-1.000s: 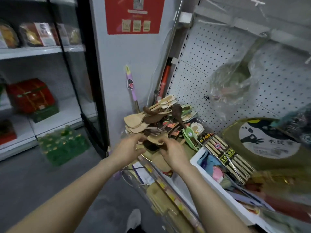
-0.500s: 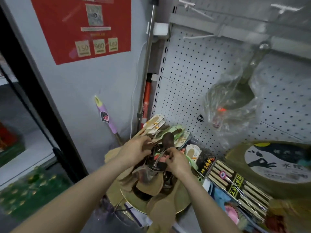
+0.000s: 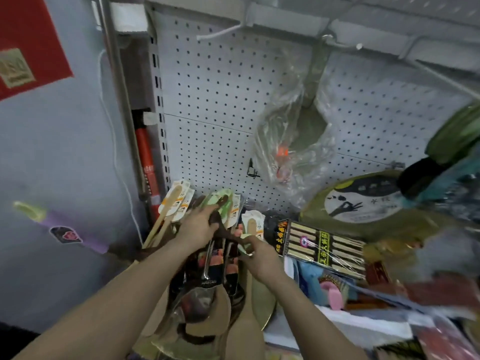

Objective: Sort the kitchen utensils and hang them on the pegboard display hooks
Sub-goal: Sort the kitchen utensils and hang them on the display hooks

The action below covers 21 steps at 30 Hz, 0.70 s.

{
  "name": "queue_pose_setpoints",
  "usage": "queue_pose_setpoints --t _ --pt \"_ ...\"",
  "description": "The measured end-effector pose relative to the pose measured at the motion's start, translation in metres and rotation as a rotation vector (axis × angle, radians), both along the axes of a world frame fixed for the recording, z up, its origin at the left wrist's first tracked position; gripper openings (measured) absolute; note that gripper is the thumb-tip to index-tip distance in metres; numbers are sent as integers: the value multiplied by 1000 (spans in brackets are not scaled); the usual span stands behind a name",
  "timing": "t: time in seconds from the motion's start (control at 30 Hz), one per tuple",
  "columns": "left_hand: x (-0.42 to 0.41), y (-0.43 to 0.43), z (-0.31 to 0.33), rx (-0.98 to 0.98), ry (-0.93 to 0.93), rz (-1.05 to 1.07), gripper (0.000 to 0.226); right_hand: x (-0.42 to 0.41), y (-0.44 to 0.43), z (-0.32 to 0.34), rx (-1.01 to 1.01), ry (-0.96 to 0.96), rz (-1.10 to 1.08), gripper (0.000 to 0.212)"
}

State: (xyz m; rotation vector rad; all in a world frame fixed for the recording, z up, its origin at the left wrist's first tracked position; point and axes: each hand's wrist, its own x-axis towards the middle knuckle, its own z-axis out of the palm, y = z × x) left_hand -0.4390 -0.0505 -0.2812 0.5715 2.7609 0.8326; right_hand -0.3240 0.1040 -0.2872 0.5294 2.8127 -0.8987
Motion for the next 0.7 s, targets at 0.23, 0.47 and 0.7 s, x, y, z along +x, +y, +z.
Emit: queue_pose_setpoints --t 0.23,0.47,0.7 --pt "-15 -2 -8 16 -47 -58 45 11 -26 -5 -70 -63 -165 32" --pt "1 -34 -4 179 -207 83 37 -17 -54 -18 -466 -30 -510 19" --pt "34 -55 -11 422 -421 201 44 -57 -85 -21 -732 94 -747 16"
